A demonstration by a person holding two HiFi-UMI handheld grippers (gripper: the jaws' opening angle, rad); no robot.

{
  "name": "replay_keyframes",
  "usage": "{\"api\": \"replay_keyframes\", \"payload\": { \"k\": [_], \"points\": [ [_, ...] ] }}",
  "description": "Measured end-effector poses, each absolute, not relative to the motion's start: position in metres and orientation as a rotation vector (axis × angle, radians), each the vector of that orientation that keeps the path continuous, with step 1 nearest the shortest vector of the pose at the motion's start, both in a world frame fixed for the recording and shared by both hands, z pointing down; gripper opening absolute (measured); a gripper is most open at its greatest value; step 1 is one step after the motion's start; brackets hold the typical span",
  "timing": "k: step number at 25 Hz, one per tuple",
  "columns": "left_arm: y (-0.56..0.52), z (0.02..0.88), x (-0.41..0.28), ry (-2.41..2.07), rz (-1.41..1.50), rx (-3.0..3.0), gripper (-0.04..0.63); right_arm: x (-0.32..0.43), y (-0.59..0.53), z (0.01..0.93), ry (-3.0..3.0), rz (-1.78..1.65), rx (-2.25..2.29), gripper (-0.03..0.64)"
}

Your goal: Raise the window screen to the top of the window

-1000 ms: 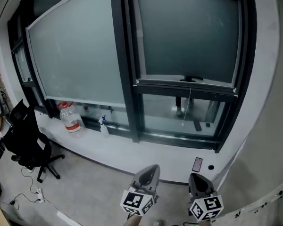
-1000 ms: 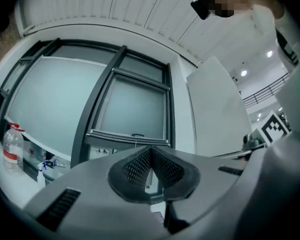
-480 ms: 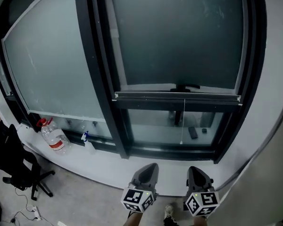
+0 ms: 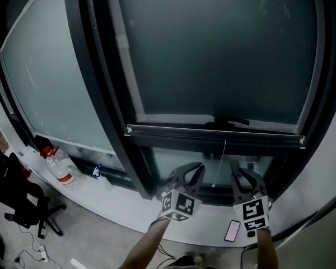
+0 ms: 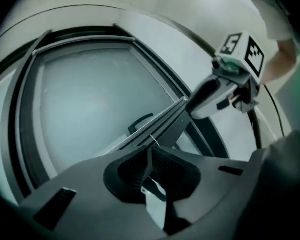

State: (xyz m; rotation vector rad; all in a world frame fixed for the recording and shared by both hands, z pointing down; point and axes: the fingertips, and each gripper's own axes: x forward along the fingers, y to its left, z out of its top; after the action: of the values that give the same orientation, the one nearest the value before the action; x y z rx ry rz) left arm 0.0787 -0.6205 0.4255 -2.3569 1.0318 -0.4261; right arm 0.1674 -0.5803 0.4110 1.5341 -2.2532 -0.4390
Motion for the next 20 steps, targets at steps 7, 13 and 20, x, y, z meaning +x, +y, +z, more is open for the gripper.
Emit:
{"api": "replay_keyframes", "payload": {
  "k": [7,13,20],
  "points": [
    [-0.708,0.41,0.093,0.76,-0.863,-1.961,0.124,0.182,-0.669,0.387,-1.774,-0.856,1.101,0.074],
    [-0.746,0.415,0.071,0.699,-1.102,-1.808,0.09,0.212,-0.696,0.414,-1.557,-0.797,0.835,0.074],
    [-0.749,0.415,0.061,0.672,-1.111,-1.819,0.025,0.231,-0.709,0.421,-1.509,-0.733,0.83,0.073]
  ]
}}
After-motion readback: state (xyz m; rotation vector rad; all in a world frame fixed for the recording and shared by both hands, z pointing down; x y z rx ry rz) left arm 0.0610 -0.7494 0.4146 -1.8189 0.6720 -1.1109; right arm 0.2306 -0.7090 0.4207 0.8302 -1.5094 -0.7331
